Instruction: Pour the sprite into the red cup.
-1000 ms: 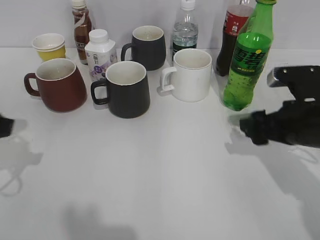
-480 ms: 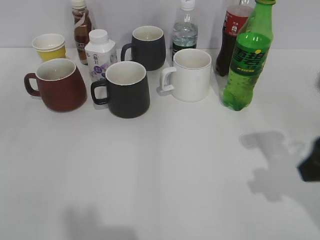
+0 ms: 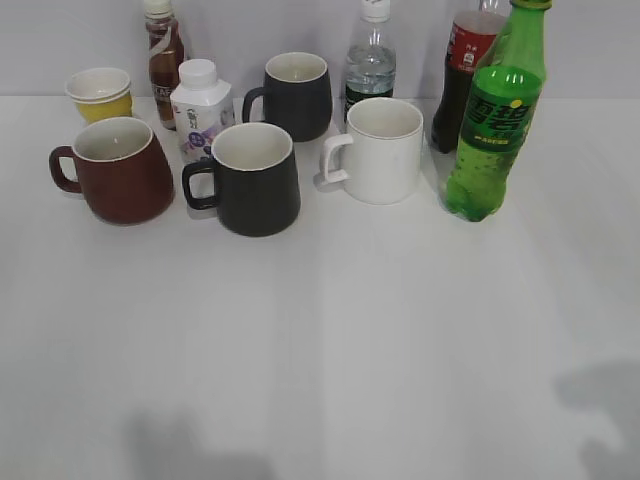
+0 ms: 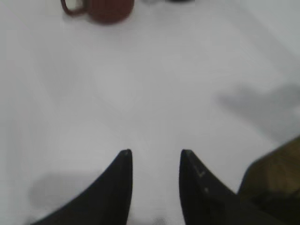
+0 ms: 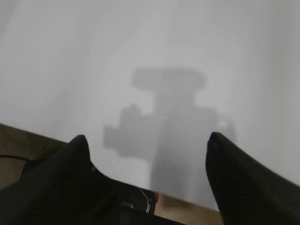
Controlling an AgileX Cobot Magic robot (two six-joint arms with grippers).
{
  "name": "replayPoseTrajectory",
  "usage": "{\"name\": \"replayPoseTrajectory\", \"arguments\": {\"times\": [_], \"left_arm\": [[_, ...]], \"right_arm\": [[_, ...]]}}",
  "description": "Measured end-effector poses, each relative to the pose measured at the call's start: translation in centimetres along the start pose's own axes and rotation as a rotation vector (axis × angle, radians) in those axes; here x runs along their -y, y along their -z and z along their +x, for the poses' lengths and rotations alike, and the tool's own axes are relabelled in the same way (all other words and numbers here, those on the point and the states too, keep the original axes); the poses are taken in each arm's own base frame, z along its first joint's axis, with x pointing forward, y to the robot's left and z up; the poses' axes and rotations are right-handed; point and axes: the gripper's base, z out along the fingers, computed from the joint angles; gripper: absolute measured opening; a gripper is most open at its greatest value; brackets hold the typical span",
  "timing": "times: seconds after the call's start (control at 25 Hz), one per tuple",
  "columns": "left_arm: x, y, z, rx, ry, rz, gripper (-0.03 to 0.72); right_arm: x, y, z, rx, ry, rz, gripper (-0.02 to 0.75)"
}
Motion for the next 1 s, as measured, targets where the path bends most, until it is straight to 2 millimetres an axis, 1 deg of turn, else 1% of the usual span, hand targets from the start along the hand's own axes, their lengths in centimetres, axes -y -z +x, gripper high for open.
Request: {"name": "replayPoseTrajectory", "arguments": {"times": [0.08,0.16,0.28,0.36,0.44,0.56,0.68,0.76,1.0], "left_arm": [[0.0,0.4,0.5,0.071,-0.01,-0.007,0.268],[0.0,0.6,0.5,0.146,-0.013,-0.014,0.268],[0.0,-0.1,0.6,0.173,-0.015,-0.018,0.268],[0.0,-0.2,0.5,0.179,-0.016,-0.02,0.268],[0.0,-0.2,0.5,0.183,-0.016,-0.021,0.268],[0.0,-0.1,0.5,0.183,-0.017,-0.022,0.268],[0.0,-0.1,0.5,0.184,-0.017,-0.022,0.268],[0.0,-0.1,0.5,0.184,-0.017,-0.023,0.268],[0.0,-0.1,0.5,0.184,-0.017,-0.023,0.255]], "right_arm": [[0.0,1.0,1.6,0.043,0.015,-0.003,0.574],[0.1,1.6,3.1,0.076,0.022,-0.004,0.574],[0.2,2.5,4.5,0.157,0.032,-0.002,0.574],[0.3,3.1,5.1,0.206,0.041,0.009,0.574],[0.5,3.3,5.4,0.23,0.047,0.025,0.574],[0.6,2.6,5.5,0.239,0.049,0.032,0.574],[0.6,2.1,5.1,0.292,0.053,0.031,0.574],[0.6,1.8,5.1,0.291,0.054,0.028,0.574],[0.5,1.8,5.1,0.299,0.061,0.027,0.574]]}}
